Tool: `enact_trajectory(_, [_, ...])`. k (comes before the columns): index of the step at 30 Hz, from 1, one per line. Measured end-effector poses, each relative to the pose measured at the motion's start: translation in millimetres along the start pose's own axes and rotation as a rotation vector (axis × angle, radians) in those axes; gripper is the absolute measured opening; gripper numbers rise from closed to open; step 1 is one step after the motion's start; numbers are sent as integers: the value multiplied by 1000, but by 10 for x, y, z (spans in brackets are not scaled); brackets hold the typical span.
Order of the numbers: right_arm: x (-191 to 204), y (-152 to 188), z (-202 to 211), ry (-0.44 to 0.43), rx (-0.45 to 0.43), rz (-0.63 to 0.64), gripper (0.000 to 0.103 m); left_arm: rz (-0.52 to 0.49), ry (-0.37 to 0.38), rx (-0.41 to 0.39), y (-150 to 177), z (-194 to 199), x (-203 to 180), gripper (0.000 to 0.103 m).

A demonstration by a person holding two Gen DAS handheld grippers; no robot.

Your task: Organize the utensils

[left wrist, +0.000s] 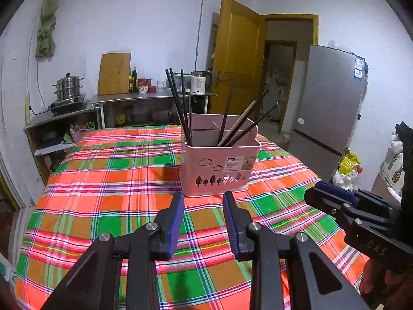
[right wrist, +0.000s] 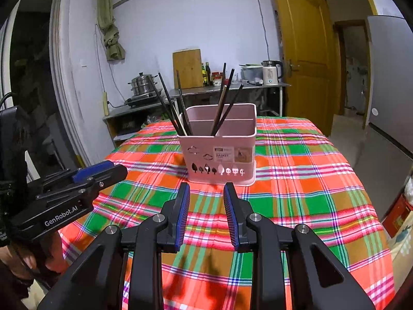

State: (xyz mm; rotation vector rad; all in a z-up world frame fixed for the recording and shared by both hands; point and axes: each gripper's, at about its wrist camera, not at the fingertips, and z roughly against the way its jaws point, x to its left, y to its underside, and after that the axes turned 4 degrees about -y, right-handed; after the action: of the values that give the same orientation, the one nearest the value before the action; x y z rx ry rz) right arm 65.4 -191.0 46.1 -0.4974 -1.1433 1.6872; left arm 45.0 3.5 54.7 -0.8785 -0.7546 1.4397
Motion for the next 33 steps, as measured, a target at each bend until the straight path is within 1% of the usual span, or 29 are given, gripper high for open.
enact_trajectory(9, [12, 28, 7, -5, 2, -1, 28, -9, 2, 5, 12, 18, -17, 31])
enact_trajectory(33, [42, 52, -1, -8, 12, -4, 28, 4, -7, 5, 46, 28, -8, 31])
